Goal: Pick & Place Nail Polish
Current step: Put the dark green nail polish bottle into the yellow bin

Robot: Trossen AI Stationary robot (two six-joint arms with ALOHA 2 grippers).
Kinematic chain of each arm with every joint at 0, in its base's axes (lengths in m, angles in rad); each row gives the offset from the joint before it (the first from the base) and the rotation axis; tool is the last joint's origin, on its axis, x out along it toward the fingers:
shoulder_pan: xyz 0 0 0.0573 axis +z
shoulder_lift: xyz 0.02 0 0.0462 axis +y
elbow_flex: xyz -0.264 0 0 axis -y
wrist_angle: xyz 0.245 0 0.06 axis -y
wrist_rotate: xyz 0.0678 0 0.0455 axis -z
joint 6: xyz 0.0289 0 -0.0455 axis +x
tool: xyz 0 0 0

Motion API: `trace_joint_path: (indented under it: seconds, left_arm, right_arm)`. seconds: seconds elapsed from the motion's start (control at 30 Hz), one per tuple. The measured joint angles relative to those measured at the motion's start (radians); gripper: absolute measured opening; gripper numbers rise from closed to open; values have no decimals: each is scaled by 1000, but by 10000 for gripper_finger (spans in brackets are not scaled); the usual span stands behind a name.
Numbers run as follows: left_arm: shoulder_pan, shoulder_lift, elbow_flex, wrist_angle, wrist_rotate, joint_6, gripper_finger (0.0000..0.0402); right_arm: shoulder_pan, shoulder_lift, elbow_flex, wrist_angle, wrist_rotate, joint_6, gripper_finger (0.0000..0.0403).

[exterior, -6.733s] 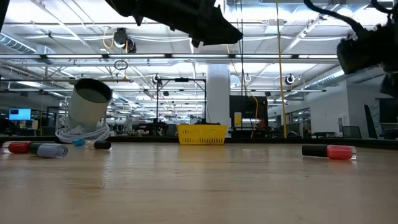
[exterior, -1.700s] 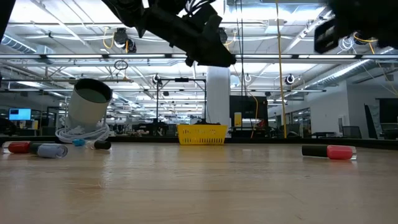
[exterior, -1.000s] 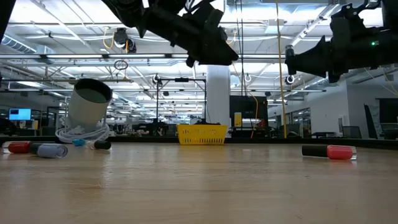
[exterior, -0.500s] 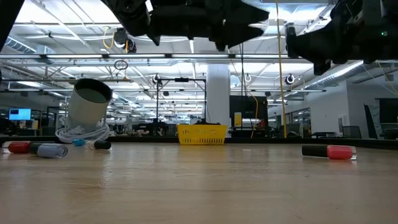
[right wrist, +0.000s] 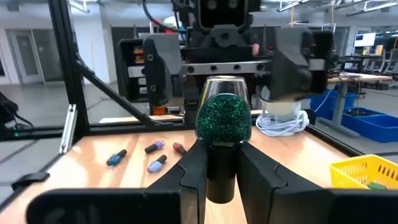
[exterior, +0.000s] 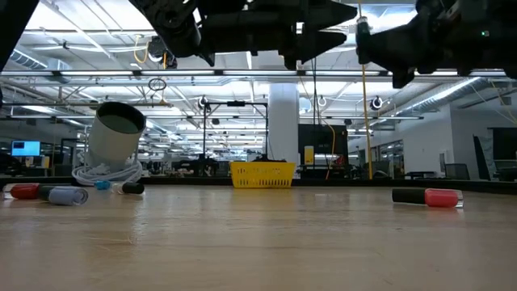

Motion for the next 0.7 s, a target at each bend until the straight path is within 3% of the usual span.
trace_joint_path:
  seconds: [0.27, 0.7]
  left_arm:
    - [-6, -2, 0, -17, 24, -9, 310]
    - [-11, -2, 0, -12, 16, 8, 310]
  right_arm:
    - [0, 92, 81, 6, 0, -55, 52]
    - [0, 130, 137, 11, 0, -89, 52]
